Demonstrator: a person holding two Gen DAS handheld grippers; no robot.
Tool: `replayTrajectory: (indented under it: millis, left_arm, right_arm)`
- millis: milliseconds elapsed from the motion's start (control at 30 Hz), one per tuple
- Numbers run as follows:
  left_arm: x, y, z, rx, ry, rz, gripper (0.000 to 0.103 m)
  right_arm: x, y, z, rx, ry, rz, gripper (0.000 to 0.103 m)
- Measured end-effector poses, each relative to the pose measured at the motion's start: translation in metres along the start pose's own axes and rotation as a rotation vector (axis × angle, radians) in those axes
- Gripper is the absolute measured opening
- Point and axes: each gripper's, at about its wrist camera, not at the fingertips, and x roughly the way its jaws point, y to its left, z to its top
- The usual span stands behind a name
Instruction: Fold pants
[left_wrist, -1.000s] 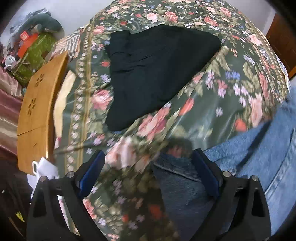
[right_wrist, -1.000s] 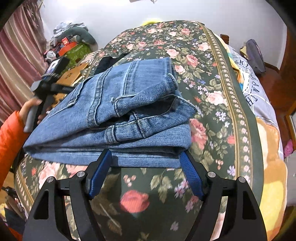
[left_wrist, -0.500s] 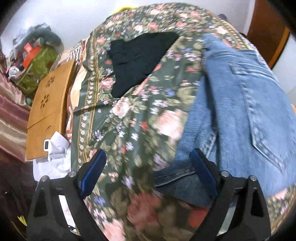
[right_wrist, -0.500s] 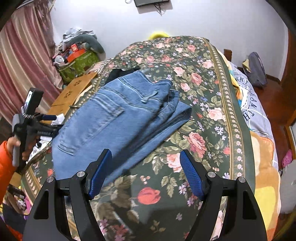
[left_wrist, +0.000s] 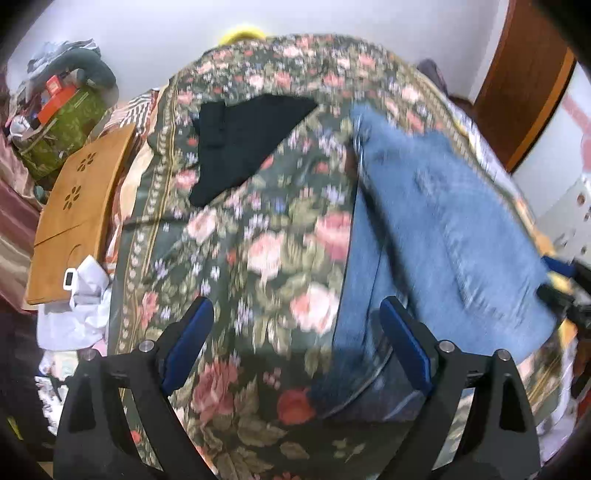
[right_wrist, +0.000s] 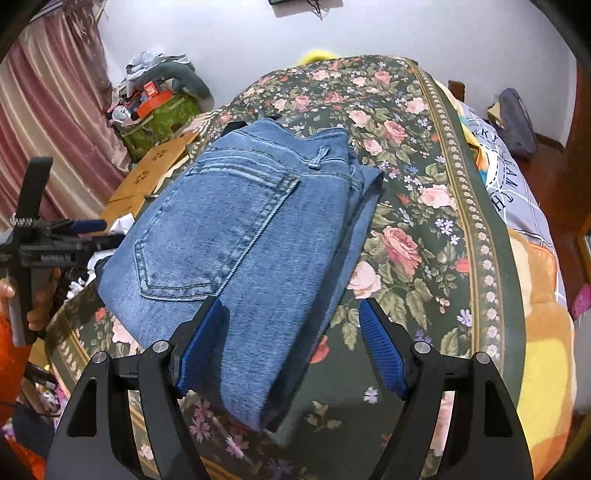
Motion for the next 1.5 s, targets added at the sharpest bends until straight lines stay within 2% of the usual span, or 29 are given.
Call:
replayTrajectory:
  millis: [167, 367, 533, 600, 767, 833, 867, 933, 1000, 1133, 1267, 1400, 1467, 1500]
  left_arm:
    - [-0.002, -0.002, 0.048, -0.004, -0.060, -0.014, 0.092]
    - [0.027, -0.024, 0.105, 0.048, -0.088, -0.046, 0.092]
    - [0.070, -0.042, 0.141, 0.088, -0.054, -0.037, 0.092]
    - [0.087, -0.045, 0.150, 0.092, -0.029, -0.064, 0.088]
    - [0.121, -0.056, 0.158, 0.113, 0.033, -0.140, 0.068]
    - [0.130, -0.061, 0.158, 0.139, 0.041, -0.137, 0.061]
    - [0.134, -0.065, 0.157, 0.152, 0.043, -0.128, 0.056]
    - [0.143, -0.067, 0.154, 0.166, 0.047, -0.098, 0.055]
    - [0.151, -0.068, 0.150, 0.177, 0.042, -0.035, 0.056]
    - [0.156, -0.065, 0.150, 0.164, 0.044, -0.002, 0.057]
    - [0.136, -0.065, 0.154, 0.175, -0.008, 0.074, 0.057]
    - [0.096, -0.059, 0.155, 0.160, -0.063, 0.057, 0.056]
    - [0.075, -0.061, 0.150, 0.168, -0.101, 0.044, 0.057]
    - [0.063, -0.064, 0.145, 0.176, -0.119, 0.031, 0.057]
  right_arm:
    - [0.000, -0.009, 0.028, -0.033, -0.042, -0.041, 0.074]
    - [0.025, -0.026, 0.071, -0.041, -0.077, -0.036, 0.072]
    - [0.062, -0.044, 0.104, 0.004, -0.058, -0.005, 0.049]
    - [0.075, -0.052, 0.114, 0.033, -0.046, 0.011, 0.043]
    - [0.110, -0.062, 0.130, 0.059, 0.011, 0.042, 0.031]
    - [0.122, -0.063, 0.129, 0.055, 0.039, 0.069, 0.018]
    - [0.125, -0.063, 0.128, 0.050, 0.045, 0.072, 0.017]
    - [0.129, -0.062, 0.124, 0.018, 0.041, 0.052, 0.014]
    - [0.132, -0.062, 0.121, 0.003, 0.046, 0.035, 0.013]
    - [0.134, -0.059, 0.117, -0.019, 0.051, -0.006, 0.013]
    - [0.113, -0.048, 0.122, -0.047, 0.041, -0.049, 0.013]
    - [0.081, -0.039, 0.124, -0.065, -0.007, -0.018, 0.014]
    - [0.063, -0.030, 0.123, -0.072, -0.032, 0.004, 0.020]
    - [0.058, -0.026, 0.121, -0.075, -0.042, 0.013, 0.031]
